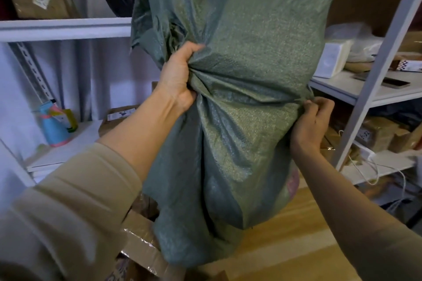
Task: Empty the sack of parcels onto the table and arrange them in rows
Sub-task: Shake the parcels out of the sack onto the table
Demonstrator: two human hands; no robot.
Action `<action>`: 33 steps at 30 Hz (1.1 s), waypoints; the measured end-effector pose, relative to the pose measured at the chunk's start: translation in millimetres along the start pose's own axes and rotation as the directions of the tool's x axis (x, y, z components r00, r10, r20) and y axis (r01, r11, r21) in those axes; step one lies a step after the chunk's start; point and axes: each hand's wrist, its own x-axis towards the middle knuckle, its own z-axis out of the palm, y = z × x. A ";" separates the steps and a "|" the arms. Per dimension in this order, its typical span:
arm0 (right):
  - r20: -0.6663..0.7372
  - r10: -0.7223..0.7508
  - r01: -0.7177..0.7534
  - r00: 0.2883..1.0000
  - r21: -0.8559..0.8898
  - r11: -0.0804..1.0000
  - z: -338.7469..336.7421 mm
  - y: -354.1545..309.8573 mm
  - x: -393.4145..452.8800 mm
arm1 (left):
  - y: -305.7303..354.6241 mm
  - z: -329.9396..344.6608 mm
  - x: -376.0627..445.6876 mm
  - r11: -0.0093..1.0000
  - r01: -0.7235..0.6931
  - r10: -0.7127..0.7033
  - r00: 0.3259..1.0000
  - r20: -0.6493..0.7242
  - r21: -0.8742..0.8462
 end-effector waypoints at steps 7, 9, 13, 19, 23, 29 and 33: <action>0.541 -0.088 0.096 0.836 0.013 0.995 0.6 -31.2 15.4 | 11.7 -6.4 1.3 0.997 -0.079 0.079 0.996 -0.029 0.009; 0.684 -0.049 0.080 0.728 -0.013 0.997 -3.4 -42.2 18.2 | 14.7 -9.0 -1.1 0.995 -0.097 0.098 0.994 -0.053 0.018; 0.817 0.081 0.090 0.571 -0.160 0.983 -5.4 -63.3 15.5 | 16.7 -12.8 -5.5 0.993 -0.115 0.118 0.990 -0.079 0.031; 0.847 0.192 -0.107 0.497 -0.160 0.981 -0.6 -83.8 8.8 | 16.9 -11.9 -4.6 0.991 -0.131 0.133 0.986 -0.103 0.020; 0.755 0.190 -0.226 0.627 -0.057 0.972 10.8 -81.5 10.9 | 16.2 -13.9 -2.4 0.994 -0.104 0.104 0.993 -0.059 0.016; 0.664 0.089 -0.206 0.742 0.100 0.973 22.6 -82.1 6.8 | 28.5 -14.6 1.8 0.985 -0.175 0.175 0.985 -0.009 0.005; 0.645 0.058 -0.205 0.762 0.156 0.966 30.9 -81.9 7.8 | 31.9 -18.4 4.9 0.980 -0.198 0.198 0.980 -0.020 0.026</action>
